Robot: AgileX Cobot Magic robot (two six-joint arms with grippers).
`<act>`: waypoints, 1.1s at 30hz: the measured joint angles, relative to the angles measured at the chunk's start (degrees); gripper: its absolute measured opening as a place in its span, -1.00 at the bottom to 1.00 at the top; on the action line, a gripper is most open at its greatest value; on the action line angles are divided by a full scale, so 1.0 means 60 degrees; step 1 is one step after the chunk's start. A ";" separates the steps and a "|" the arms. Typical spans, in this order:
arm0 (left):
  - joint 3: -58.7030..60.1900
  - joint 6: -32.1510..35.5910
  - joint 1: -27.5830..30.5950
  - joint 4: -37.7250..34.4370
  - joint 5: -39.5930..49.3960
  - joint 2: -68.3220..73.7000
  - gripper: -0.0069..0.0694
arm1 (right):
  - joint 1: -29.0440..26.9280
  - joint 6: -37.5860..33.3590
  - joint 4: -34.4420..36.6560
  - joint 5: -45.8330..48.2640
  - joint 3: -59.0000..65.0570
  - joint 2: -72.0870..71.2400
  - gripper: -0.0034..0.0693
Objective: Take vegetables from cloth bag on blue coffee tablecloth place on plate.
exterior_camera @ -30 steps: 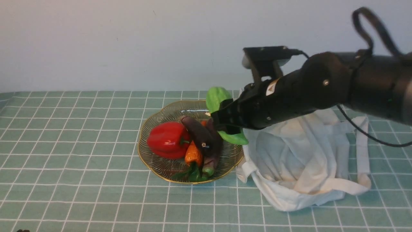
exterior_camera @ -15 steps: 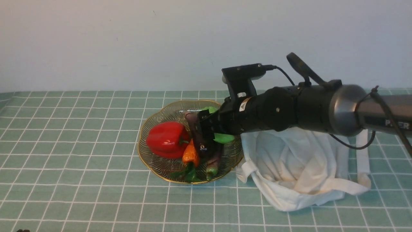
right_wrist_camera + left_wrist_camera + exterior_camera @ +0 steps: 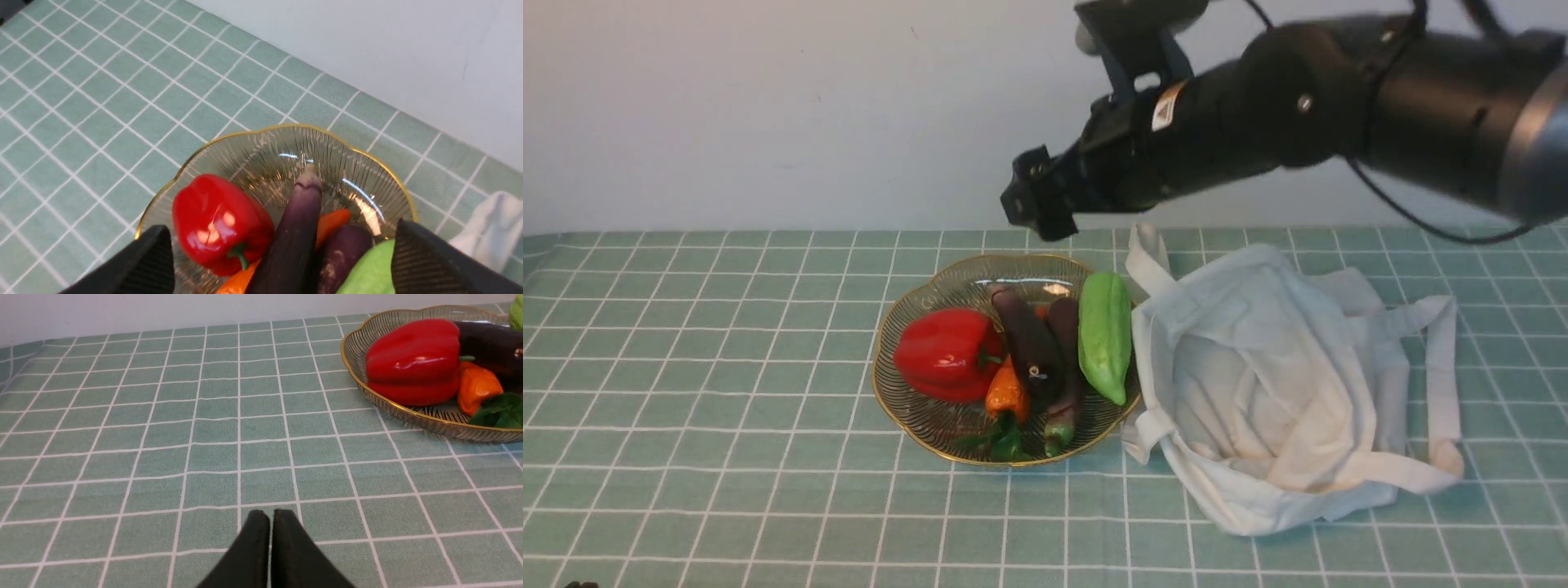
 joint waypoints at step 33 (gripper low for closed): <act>0.0000 0.0000 0.0000 0.0000 0.0000 0.0000 -0.83 | 0.0013 0.0064 -0.0914 0.2583 0.4558 -1.1491 -0.95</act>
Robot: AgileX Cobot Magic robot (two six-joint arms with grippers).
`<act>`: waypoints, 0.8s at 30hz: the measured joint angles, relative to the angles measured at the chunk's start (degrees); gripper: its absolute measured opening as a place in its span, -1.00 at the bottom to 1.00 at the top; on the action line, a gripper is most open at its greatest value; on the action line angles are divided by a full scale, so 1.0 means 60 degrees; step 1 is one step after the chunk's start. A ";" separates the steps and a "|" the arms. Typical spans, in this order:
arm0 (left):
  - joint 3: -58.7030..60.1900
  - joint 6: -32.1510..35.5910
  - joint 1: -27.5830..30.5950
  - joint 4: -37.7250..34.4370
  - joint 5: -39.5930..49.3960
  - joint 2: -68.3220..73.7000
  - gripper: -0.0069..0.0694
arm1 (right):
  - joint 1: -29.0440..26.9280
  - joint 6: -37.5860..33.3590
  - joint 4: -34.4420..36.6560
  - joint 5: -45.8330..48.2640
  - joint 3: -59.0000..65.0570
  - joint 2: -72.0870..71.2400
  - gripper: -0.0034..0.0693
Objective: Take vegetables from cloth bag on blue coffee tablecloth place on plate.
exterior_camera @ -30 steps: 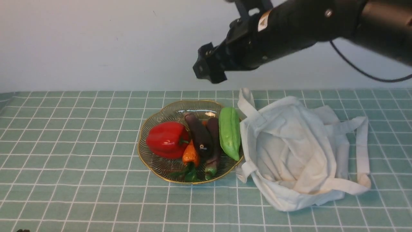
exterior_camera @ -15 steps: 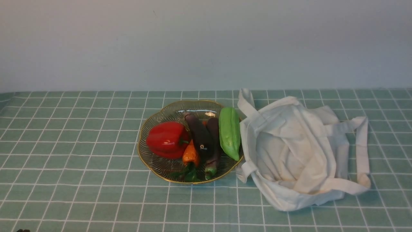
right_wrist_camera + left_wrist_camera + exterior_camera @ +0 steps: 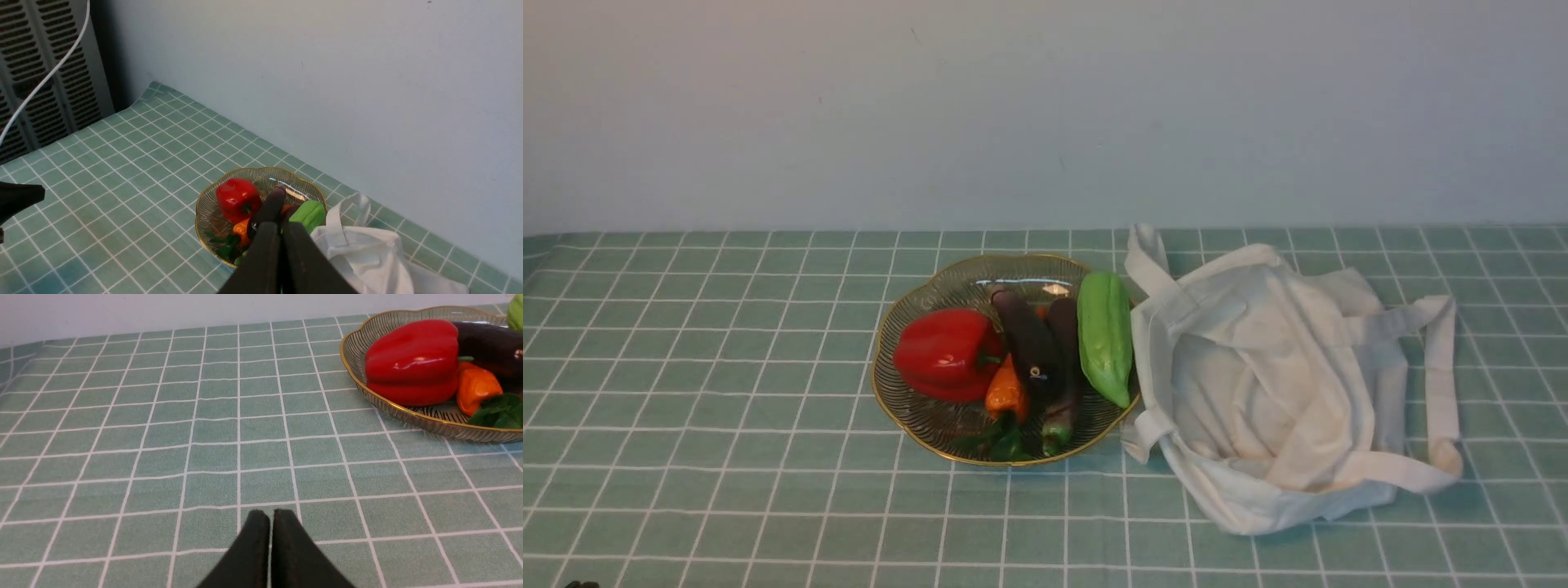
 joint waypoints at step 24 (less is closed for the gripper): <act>0.0000 0.0000 0.0000 0.0000 0.0000 0.0000 -0.83 | 0.0000 0.0000 0.0009 -0.7470 0.4887 -0.0619 -0.95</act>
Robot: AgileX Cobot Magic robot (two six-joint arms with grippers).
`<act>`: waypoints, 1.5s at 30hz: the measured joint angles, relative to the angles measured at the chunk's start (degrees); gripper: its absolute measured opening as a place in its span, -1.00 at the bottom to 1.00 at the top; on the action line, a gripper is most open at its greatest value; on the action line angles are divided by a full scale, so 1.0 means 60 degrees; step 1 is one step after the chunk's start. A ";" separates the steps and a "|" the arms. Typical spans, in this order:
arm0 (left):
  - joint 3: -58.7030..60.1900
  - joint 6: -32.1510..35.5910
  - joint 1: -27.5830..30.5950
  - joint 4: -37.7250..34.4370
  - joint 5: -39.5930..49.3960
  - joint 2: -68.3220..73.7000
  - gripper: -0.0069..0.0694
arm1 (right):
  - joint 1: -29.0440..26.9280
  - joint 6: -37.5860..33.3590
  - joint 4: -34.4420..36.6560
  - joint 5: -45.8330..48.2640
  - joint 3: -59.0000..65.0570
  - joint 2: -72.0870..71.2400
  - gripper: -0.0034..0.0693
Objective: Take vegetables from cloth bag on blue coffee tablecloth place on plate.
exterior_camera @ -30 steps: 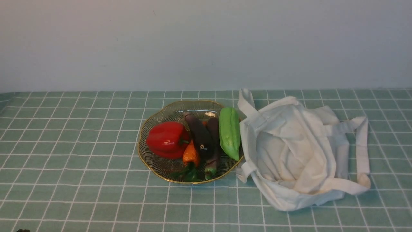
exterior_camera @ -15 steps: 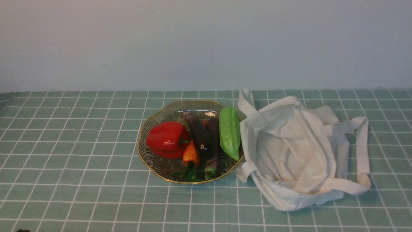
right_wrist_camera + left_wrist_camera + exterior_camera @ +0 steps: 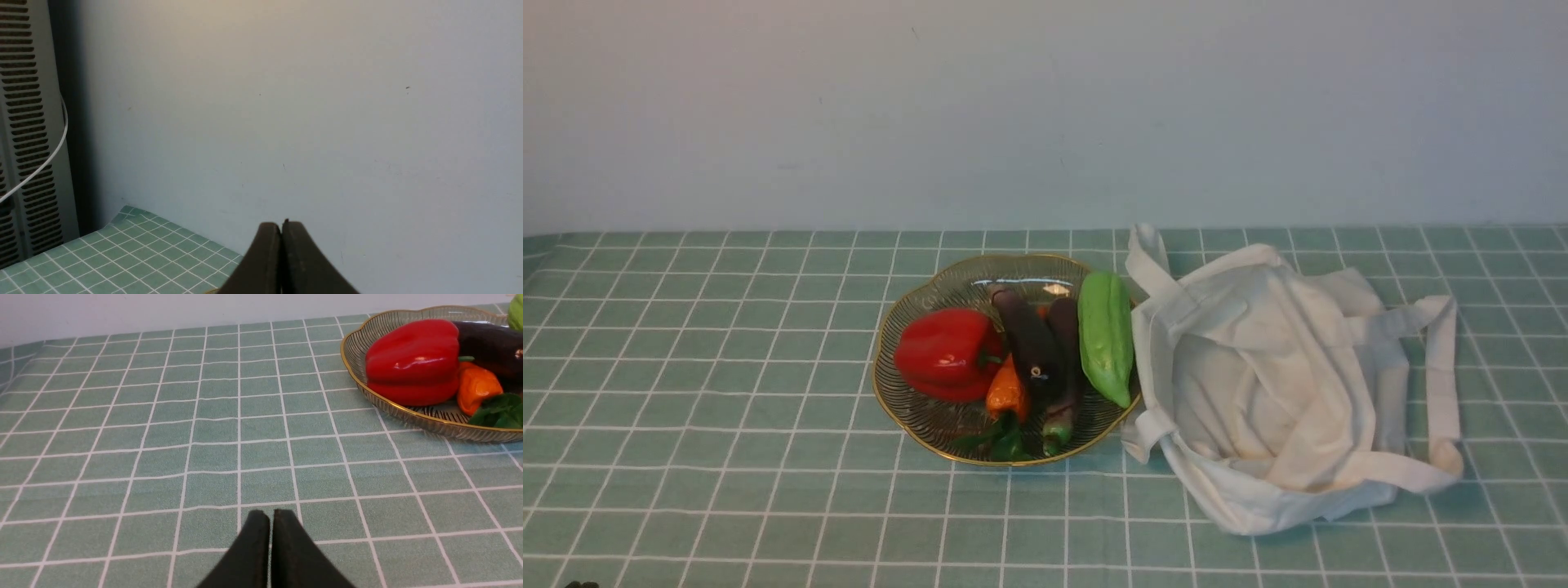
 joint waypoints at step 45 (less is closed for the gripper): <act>0.0000 0.0000 0.0000 0.0000 0.0000 0.0000 -0.83 | -0.4610 0.0273 -0.0539 0.1317 0.6352 -0.4769 -0.95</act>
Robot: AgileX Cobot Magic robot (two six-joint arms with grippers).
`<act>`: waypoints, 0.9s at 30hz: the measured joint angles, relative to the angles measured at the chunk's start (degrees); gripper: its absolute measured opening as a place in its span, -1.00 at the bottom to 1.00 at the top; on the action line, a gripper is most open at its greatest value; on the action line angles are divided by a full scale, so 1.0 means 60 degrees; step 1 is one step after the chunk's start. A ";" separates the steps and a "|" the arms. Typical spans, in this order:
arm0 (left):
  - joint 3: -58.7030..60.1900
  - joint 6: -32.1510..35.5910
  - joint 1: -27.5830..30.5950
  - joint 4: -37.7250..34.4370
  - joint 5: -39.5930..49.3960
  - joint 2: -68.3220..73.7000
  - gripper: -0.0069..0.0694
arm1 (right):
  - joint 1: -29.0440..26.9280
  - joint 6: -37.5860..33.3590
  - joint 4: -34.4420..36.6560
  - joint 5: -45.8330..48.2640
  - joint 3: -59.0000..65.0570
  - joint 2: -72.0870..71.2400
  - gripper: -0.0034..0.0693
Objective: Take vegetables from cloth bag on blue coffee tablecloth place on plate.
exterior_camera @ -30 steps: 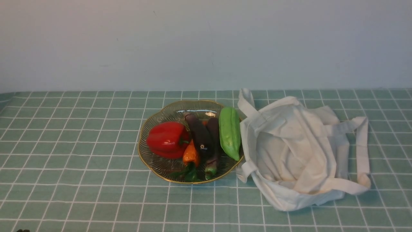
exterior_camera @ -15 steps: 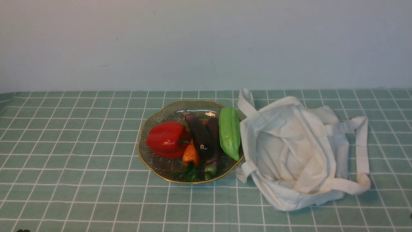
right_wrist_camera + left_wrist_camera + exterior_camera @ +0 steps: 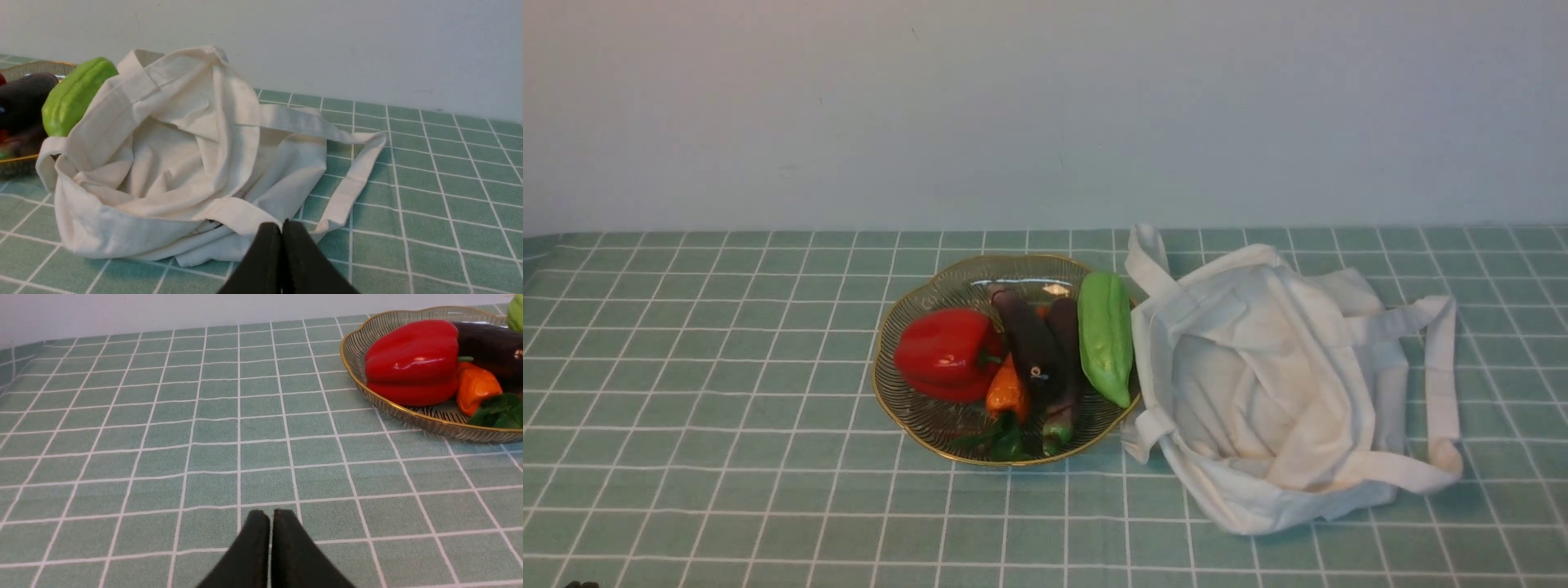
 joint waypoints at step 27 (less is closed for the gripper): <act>0.0000 0.0000 0.0000 0.0000 0.0000 0.0000 -0.83 | -0.0308 0.0039 -0.0023 0.0030 -0.0007 0.0000 -0.95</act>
